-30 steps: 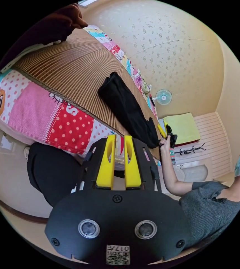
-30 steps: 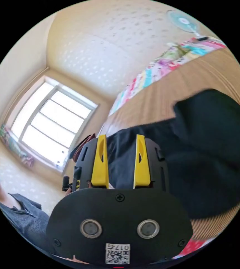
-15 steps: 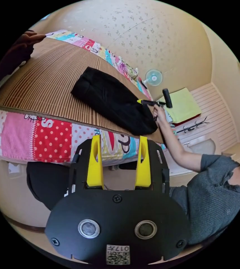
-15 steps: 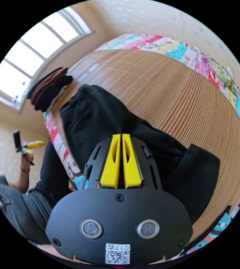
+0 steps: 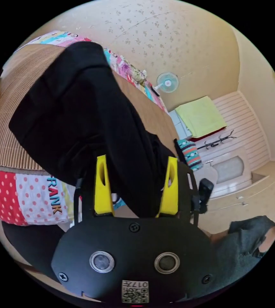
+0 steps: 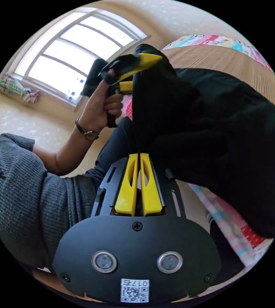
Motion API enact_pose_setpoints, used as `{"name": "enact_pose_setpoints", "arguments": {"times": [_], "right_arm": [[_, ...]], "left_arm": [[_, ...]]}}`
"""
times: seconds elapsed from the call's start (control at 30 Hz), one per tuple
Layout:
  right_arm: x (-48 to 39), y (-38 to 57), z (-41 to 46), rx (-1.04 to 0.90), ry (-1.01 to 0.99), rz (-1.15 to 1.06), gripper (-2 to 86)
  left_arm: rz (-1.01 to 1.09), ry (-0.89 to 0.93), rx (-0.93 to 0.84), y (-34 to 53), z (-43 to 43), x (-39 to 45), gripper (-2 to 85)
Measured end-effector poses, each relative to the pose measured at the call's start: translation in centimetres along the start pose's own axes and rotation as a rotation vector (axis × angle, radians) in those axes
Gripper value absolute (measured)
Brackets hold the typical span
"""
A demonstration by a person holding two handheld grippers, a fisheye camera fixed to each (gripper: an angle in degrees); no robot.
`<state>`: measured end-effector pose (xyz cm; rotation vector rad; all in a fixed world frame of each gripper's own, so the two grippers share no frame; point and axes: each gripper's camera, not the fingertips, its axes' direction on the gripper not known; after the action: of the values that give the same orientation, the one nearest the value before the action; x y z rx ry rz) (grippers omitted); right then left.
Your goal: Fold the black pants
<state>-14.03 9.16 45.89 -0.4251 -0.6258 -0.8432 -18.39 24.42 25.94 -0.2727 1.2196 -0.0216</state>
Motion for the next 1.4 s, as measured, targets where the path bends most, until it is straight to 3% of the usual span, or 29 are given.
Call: {"name": "enact_pose_setpoints", "arguments": {"times": [0.1, 0.17, 0.27, 0.37, 0.43, 0.5, 0.57, 0.67, 0.73, 0.83, 0.93, 1.07, 1.23, 1.4], "right_arm": [[-1.3, -2.1, -1.6, -0.077, -0.011, -0.059, 1.2], [-1.3, -2.4, -4.0, -0.015, -0.092, -0.049, 1.4], [-1.5, 0.3, -9.6, 0.272, -0.028, 0.078, 1.8], [-2.4, 5.2, -13.0, 0.525, 0.285, 0.325, 3.8], [-2.7, 8.0, -13.3, 0.599, 0.51, 0.554, 12.7], [-2.0, 8.4, -12.0, 0.531, 0.622, 0.663, 21.0], [-1.1, 7.5, -10.1, 0.422, 0.633, 0.679, 21.9], [0.0, 3.7, -6.9, 0.202, 0.774, 0.673, 19.5], [0.7, -0.4, -5.1, 0.071, 0.839, 0.645, 17.1], [2.0, -5.1, -4.5, -0.028, 0.859, 0.631, 15.2], [4.3, -8.7, -5.2, -0.027, 0.813, 0.622, 14.6], [7.5, -12.7, -5.6, 0.017, 0.814, 0.624, 14.4], [11.5, -18.4, -5.7, 0.032, 0.811, 0.606, 14.6], [15.1, -21.8, -6.8, -0.111, 0.733, 0.612, 15.3]], "left_arm": [[0.062, -0.09, -0.047, 0.9, -0.6, 0.0, 1.6], [0.102, -0.01, 0.036, 3.1, -3.6, -0.5, 0.6], [0.166, 0.077, 0.218, 8.7, -9.7, -1.4, 0.2], [0.066, -0.007, 0.236, 13.2, -12.3, -2.6, 0.3], [0.001, 0.001, 0.196, 14.6, -11.9, -3.6, 0.2], [-0.019, 0.005, 0.207, 14.3, -11.7, -3.7, 0.2], [0.002, -0.034, 0.208, 12.6, -11.4, -2.9, 0.1], [0.064, -0.197, 0.124, 7.2, -9.3, -1.0, 0.2], [0.09, -0.32, -0.023, 1.7, -5.5, 0.0, 0.2], [0.21, -0.409, -0.24, -4.3, 1.0, 0.2, 0.2], [0.331, -0.481, -0.277, -8.7, 3.9, 1.1, 0.0], [0.41, -0.61, -0.176, -12.3, 5.3, 0.8, -0.3], [0.328, -0.495, 0.045, -15.8, 4.2, -3.9, -0.3], [0.276, -0.456, 0.079, -18.8, 4.0, -5.8, -0.2]]}}
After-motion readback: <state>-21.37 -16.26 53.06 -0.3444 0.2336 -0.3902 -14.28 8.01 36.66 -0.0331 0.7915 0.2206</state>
